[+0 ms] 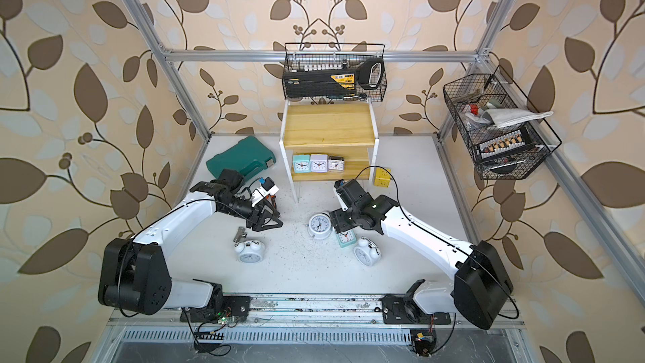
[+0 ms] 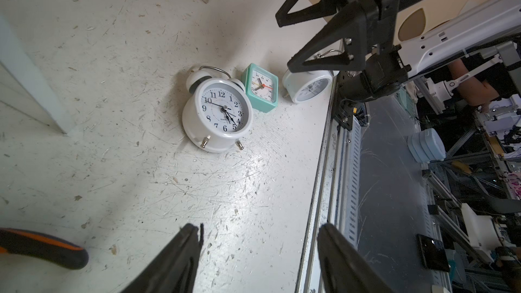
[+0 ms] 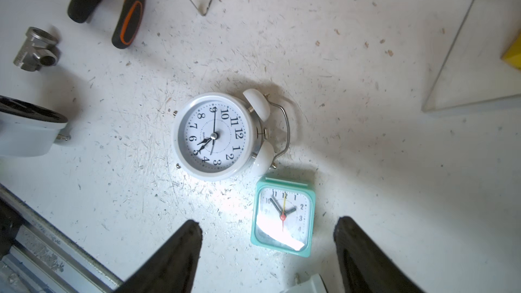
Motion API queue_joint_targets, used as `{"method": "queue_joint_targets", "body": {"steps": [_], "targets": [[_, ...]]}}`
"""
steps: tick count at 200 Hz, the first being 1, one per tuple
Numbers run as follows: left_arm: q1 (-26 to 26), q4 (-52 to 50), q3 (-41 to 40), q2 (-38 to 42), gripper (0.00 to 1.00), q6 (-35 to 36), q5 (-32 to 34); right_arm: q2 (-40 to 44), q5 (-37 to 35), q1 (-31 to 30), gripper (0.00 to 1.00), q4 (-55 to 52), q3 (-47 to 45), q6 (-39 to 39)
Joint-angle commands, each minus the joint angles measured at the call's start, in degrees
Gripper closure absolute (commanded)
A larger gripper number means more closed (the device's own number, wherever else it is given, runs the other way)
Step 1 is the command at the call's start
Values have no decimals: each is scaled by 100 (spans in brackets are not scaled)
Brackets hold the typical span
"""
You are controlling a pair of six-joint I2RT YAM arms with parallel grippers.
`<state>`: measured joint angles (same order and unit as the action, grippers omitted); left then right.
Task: Place the alarm clocks on the shelf by style
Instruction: Pick up the alarm from the center of the board.
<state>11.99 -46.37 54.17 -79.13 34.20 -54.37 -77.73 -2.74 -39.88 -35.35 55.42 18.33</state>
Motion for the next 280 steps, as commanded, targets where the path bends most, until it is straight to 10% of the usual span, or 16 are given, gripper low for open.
{"method": "queue_joint_targets", "body": {"steps": [1, 101, 280], "targets": [[-12, -91, -28, 48, 31, 87, -184, -212, -97, -42, 20, -136, -232, 197], [-12, -109, 13, -13, 30, 72, -168, -1129, -123, -46, 16, 225, -419, 49], [-12, -291, 323, -57, 30, -142, -214, -455, -351, -46, 49, -42, -234, 371]]}}
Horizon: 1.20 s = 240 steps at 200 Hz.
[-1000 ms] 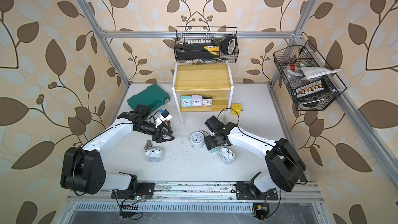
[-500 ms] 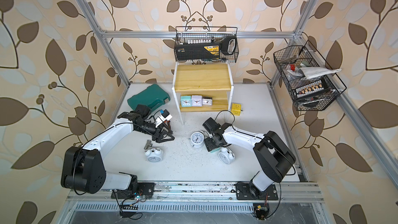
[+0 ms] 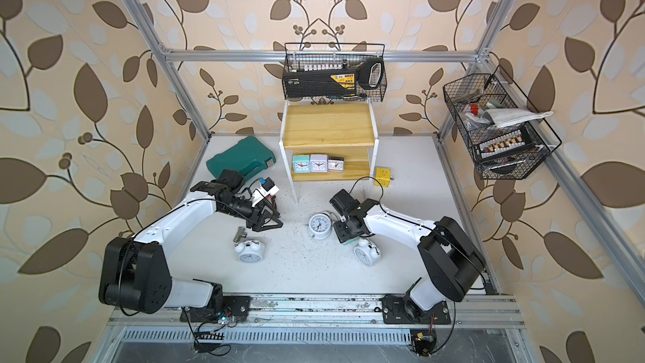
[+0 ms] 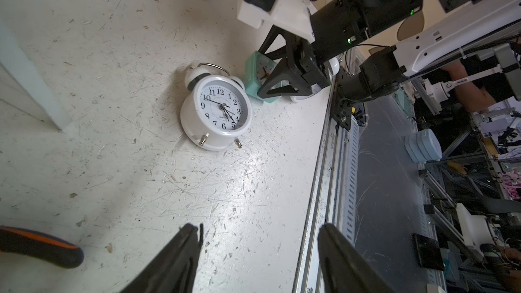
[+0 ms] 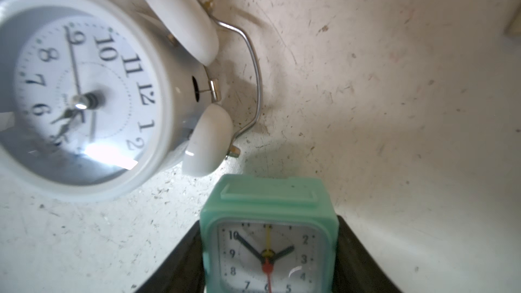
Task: Place the alarm clocks on the shelf by style
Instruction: Pick up the alarm from the center of the board.
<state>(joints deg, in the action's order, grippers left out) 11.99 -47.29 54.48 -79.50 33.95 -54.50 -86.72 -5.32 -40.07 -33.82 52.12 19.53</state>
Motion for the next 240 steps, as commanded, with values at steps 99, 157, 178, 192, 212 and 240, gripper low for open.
{"method": "queue_joint_targets", "body": {"steps": [99, 157, 178, 192, 212, 240], "targets": [[349, -334, 1176, -221, 25, -1450, -17, 1864, 254, -323, 39, 1776, -509, 3086], [739, -42, 1241, -189, 23, -1873, 224, 1993, -649, -1026, 39, 3132, -1006, 5556], [890, 39, 1219, -187, 23, -1943, 357, 1895, -964, -1208, 38, 3512, -1099, 6036], [973, 73, 1197, -205, 23, -1959, 477, 1774, -1039, -1291, 38, 3662, -1043, 6193], [1075, 130, 1170, -240, 23, -1985, 612, 1571, -1026, -1385, 38, 3985, -984, 6319], [1130, 182, 1135, -267, 22, -1999, 625, 1290, -897, -1463, 38, 4202, -805, 6354]]}}
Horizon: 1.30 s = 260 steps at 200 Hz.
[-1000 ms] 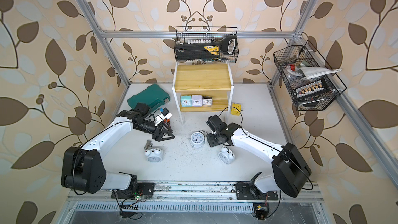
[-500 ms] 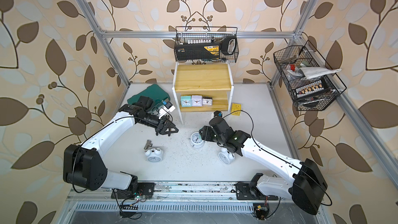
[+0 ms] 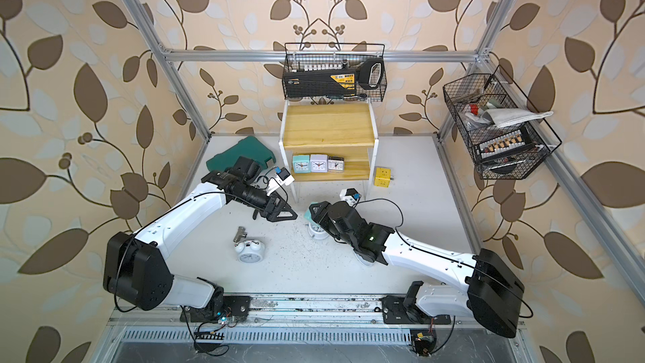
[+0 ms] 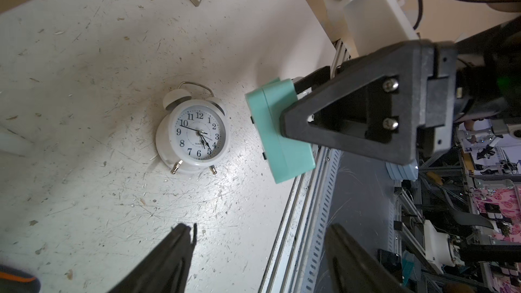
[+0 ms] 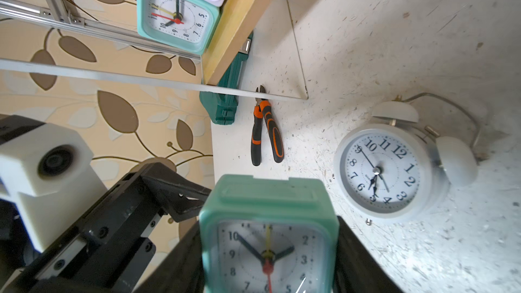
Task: Place the alarm clocks on the shelf by style
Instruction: Pick up the alarm from the center of the board.
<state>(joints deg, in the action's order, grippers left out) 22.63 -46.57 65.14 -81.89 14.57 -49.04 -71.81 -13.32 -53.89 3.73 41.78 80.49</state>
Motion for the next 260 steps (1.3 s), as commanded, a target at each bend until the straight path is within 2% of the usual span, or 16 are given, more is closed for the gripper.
{"method": "queue_joint_targets", "body": {"steps": [1, 131, 179, 233, 260], "targets": [[66, 111, 69, -29, 22, -55, 78, -206, -94, -84, 38, 450, 236, 257], [197, 183, -28, -237, 23, 37, -6, -723, 386, -219, 38, 1039, 514, 157], [187, 187, -37, -248, 35, 93, 17, -799, 598, -227, 36, 1223, 504, 145], [193, 115, -98, -145, 65, 372, -62, -665, 442, -226, 33, 1165, 351, -54], [190, 106, -151, -110, 71, 521, -97, -553, 364, -227, 33, 1124, 269, -152]]}}
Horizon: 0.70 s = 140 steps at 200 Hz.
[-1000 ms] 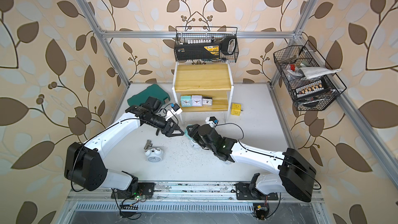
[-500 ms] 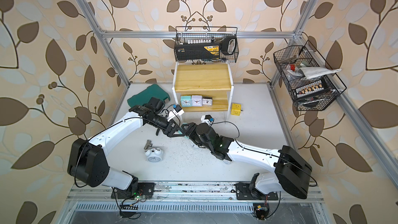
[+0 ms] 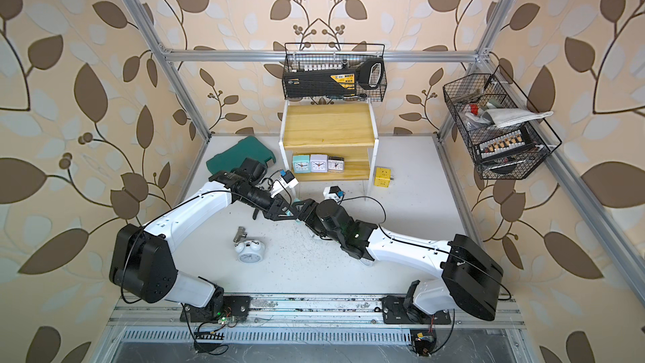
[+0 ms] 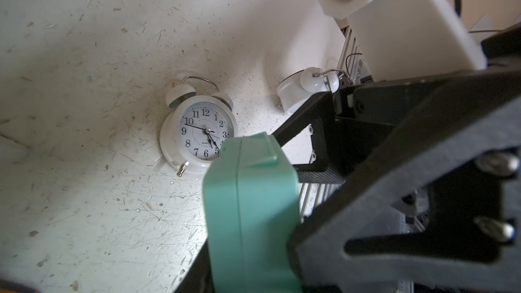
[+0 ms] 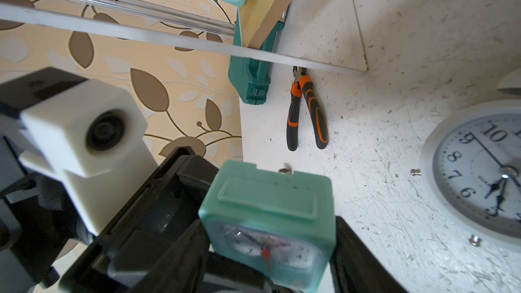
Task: Place the alarm clocks on the shelf by style
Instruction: Pick up the alarm from the center of the board.
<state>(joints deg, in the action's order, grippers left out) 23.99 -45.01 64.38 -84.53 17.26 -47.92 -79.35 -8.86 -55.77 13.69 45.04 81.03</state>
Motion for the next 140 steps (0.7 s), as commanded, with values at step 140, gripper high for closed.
{"method": "queue_joint_targets", "body": {"steps": [140], "targets": [[343, 130, -463, 587, 77, 990, 724, -296, 734, 247, 19, -88, 193, 242]]}}
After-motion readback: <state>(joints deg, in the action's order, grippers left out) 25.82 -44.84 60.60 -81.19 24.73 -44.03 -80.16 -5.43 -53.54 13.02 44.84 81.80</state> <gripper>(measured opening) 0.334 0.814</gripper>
